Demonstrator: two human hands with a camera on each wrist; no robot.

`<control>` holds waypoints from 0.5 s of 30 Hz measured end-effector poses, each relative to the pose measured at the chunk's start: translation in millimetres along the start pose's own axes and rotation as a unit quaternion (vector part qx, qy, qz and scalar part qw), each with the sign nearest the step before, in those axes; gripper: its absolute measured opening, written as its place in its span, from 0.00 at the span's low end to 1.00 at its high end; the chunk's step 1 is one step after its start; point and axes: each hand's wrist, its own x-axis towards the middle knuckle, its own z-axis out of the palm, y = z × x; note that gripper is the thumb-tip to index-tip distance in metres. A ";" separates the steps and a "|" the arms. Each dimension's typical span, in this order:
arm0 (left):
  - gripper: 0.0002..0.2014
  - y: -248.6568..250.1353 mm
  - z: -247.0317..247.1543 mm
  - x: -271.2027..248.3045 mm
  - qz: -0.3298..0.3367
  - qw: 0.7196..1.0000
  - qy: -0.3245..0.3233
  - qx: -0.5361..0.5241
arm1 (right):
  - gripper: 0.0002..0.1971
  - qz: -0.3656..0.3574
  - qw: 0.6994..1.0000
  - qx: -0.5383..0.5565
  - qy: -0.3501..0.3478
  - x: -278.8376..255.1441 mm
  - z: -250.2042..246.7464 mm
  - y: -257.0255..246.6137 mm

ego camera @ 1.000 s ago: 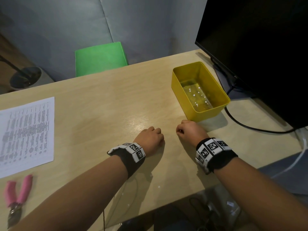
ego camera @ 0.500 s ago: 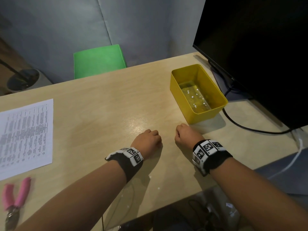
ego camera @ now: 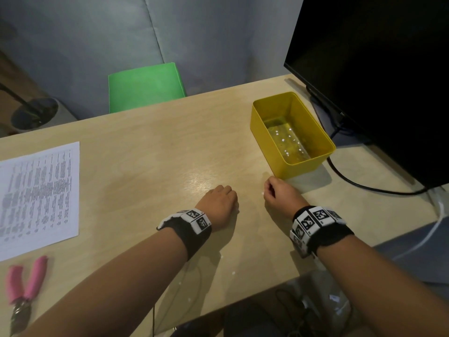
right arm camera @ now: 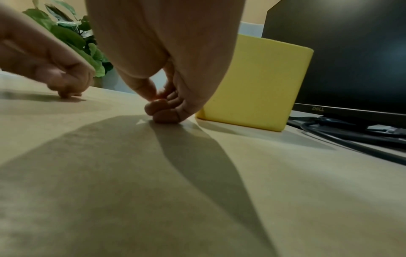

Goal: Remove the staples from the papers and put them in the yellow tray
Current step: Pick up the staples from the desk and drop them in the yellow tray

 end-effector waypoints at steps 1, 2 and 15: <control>0.10 -2.3 -1.4 -0.2 -0.020 0.999 0.009 -0.049 | 0.02 -0.003 1.000 0.007 0.006 -1.4 0.1 0.7; 0.07 -5.0 -3.5 0.1 -0.038 0.995 0.020 -0.095 | 0.02 -0.004 1.000 0.012 0.013 -2.4 0.3 1.5; 0.07 -11.2 -5.3 -0.6 -0.053 0.989 0.023 -0.139 | 0.09 -0.026 0.997 -0.068 0.021 -1.7 3.2 -4.7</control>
